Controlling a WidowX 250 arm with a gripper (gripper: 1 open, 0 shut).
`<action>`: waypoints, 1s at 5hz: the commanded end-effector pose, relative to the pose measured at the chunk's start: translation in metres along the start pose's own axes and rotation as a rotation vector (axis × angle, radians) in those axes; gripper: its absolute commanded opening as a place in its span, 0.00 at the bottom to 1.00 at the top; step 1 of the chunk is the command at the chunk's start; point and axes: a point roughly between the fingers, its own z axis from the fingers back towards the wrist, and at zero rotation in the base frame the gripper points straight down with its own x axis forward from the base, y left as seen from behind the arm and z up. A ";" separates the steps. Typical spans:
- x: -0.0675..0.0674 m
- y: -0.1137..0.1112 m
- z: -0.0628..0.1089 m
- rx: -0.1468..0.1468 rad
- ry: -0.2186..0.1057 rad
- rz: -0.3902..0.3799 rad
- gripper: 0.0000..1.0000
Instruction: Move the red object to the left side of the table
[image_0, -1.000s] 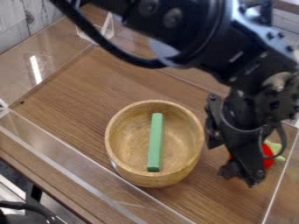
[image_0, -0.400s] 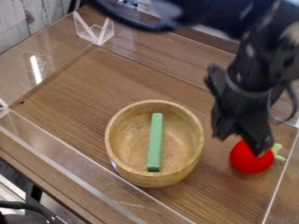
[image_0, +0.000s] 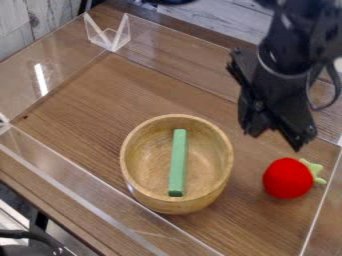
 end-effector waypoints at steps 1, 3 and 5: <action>0.008 -0.007 -0.006 -0.027 -0.039 -0.073 1.00; 0.011 -0.028 -0.033 -0.074 -0.052 -0.125 1.00; 0.001 -0.033 -0.059 -0.091 -0.042 -0.129 0.00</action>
